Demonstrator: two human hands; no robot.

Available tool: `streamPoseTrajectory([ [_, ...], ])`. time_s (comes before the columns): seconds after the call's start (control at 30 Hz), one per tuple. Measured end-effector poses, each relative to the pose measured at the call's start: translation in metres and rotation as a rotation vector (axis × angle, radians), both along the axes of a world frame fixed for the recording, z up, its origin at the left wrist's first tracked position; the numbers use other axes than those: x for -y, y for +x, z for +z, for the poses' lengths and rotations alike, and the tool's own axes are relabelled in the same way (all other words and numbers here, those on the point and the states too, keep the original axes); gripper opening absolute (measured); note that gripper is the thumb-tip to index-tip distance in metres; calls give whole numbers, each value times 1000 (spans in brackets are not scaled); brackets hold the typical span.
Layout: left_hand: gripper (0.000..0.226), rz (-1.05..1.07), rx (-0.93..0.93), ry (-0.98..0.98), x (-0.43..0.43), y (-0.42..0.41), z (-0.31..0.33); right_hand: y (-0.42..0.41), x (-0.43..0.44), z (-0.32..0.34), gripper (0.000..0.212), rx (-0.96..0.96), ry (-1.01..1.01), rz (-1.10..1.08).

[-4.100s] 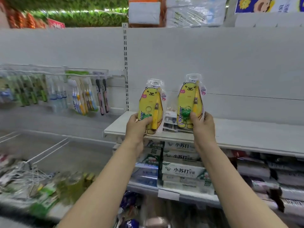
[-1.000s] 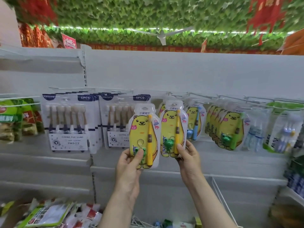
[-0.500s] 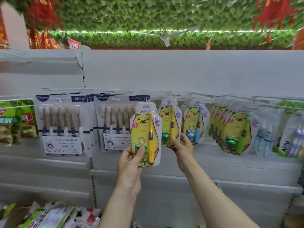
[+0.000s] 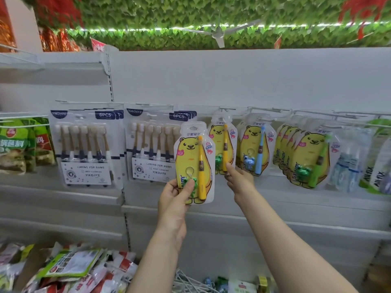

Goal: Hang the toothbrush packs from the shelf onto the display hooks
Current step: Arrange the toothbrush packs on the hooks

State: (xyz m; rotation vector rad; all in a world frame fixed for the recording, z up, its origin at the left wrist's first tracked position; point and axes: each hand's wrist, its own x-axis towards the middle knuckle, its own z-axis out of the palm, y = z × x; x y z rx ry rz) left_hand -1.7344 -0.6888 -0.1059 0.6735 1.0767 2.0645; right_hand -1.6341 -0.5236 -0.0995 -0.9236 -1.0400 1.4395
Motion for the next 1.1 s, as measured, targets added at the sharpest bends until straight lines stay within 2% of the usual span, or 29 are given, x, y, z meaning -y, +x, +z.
streamPoseTrajectory([
  [0.1,27,8,-1,-1,-1,3,-1,10,28,10,40,52,37,-46],
  [0.2,29,4,-19,-7,-2,7,-4,19,48,21,48,67,96,-63],
  [0.47,29,-40,-30,-40,-2,23,-12,36,56,29,42,84,28,-35],
  [0.53,28,-53,-39,-34,-2,25,-13,41,62,26,37,89,71,-36],
  [0.67,28,-71,-73,-32,-1,31,-15,47,83,33,33,76,240,104],
  [0.83,26,-91,-100,-8,-2,39,-13,53,95,51,16,11,421,34],
  [1.1,26,-32,-171,45,-12,41,2,53,95,79,16,-88,472,5],
])
